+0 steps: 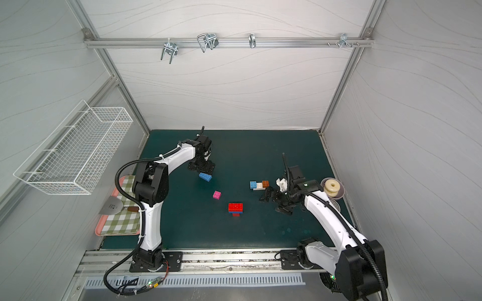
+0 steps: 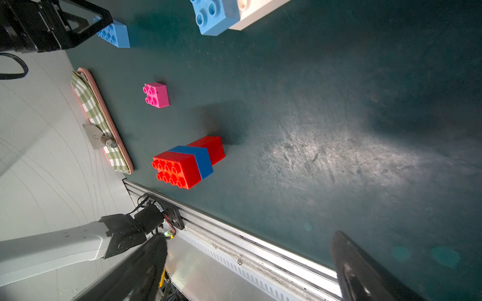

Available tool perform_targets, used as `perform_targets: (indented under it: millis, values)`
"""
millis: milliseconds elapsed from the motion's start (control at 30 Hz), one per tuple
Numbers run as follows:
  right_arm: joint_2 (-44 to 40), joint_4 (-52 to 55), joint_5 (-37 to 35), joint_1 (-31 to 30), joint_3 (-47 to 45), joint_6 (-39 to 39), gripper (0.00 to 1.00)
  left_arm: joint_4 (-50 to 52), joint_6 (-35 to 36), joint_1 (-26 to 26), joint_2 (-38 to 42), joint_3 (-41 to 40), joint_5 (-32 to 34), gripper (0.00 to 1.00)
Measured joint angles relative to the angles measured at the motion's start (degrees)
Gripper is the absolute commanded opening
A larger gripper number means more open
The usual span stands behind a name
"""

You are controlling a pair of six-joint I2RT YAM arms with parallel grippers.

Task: Assemble a carrot with lego
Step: Pick up the lego brick from the center of the board.

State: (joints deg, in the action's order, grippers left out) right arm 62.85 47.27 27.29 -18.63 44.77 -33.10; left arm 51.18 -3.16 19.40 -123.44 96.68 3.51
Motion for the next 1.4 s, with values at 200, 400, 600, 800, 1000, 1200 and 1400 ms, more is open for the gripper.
perform_targets:
  millis: [200,400,600,800,1000,1200,1400]
  values:
    - [0.0,0.0,0.0,0.3,0.0,0.1,0.99,0.9,0.0,0.7,-0.6,0.0,-1.3,0.82]
    - [0.0,0.0,0.0,0.4,0.0,0.1,0.99,1.0,0.3,1.4,-0.6,0.0,-1.6,0.9]
    - [0.0,0.2,0.2,0.5,0.0,0.2,0.99,1.2,1.2,1.7,-0.6,-0.1,-1.5,0.84]
    - [0.0,0.4,0.3,0.8,0.0,0.2,0.99,1.8,1.6,1.7,-0.6,-0.1,-1.4,0.76]
    - [0.0,0.4,0.5,0.8,0.1,0.2,0.99,2.1,1.5,1.8,-0.6,-0.8,-1.3,0.71]
    - [0.0,0.4,0.5,1.0,0.1,0.2,0.99,2.4,1.3,1.8,-0.6,-0.8,-1.1,0.61]
    - [0.0,0.4,0.7,1.0,0.1,0.3,0.99,2.8,-0.3,2.1,-0.3,-0.8,-1.1,0.48]
